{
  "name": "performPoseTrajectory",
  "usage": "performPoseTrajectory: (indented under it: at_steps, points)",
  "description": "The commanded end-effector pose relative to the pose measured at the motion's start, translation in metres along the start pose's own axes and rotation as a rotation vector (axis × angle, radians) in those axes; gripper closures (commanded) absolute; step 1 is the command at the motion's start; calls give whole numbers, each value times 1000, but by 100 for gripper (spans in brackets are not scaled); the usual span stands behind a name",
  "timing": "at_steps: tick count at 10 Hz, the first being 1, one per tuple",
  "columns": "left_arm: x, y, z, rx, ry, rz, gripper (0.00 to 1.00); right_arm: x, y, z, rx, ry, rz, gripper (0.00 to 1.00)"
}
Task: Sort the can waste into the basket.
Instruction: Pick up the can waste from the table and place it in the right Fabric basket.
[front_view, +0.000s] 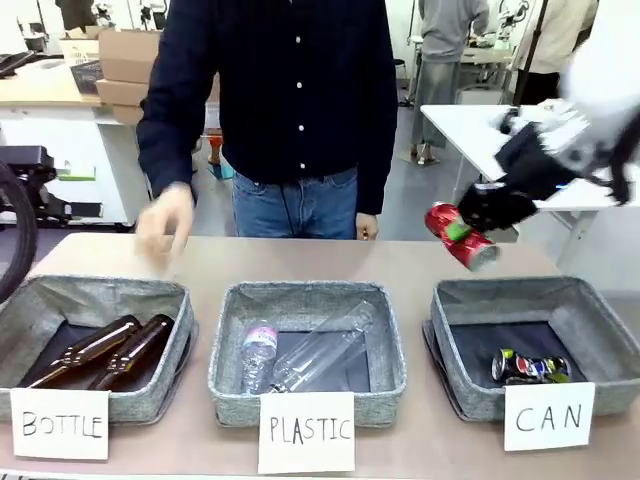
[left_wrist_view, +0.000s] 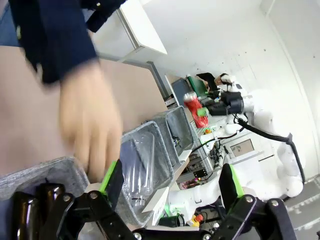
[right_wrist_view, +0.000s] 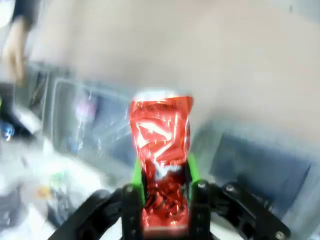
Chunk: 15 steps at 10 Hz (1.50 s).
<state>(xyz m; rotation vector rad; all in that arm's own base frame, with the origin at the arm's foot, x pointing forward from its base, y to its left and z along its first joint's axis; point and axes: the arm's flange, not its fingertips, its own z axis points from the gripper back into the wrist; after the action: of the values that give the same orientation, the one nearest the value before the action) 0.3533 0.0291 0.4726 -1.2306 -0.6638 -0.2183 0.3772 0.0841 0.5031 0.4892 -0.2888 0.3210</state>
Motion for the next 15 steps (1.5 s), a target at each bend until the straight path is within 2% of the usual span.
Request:
performPoseTrajectory:
  at_steps: [1, 4, 9, 10, 11, 12, 15]
  points:
    - [-2, -4, -1, -17, -17, 7, 0, -15, -54, 18, -64, 364, 179, 100]
    - [-2, -4, -1, -17, -17, 7, 0, -34, -66, 9, -101, 346, 189, 100]
    - [-2, -4, -1, -17, -17, 7, 0, -32, -72, 8, -90, 326, 172, 100]
    - [-2, -4, -1, -17, -17, 7, 0, -31, -73, 7, -91, 334, 159, 32]
    - [-2, -4, -1, -17, -17, 7, 0, -31, -73, 7, -93, 335, 157, 8]
    - [-2, -4, -1, -17, -17, 7, 0, -32, -73, 7, -92, 331, 155, 0]
    - [-2, -4, -1, -17, -17, 7, 0, -31, -73, 7, -92, 324, 157, 0]
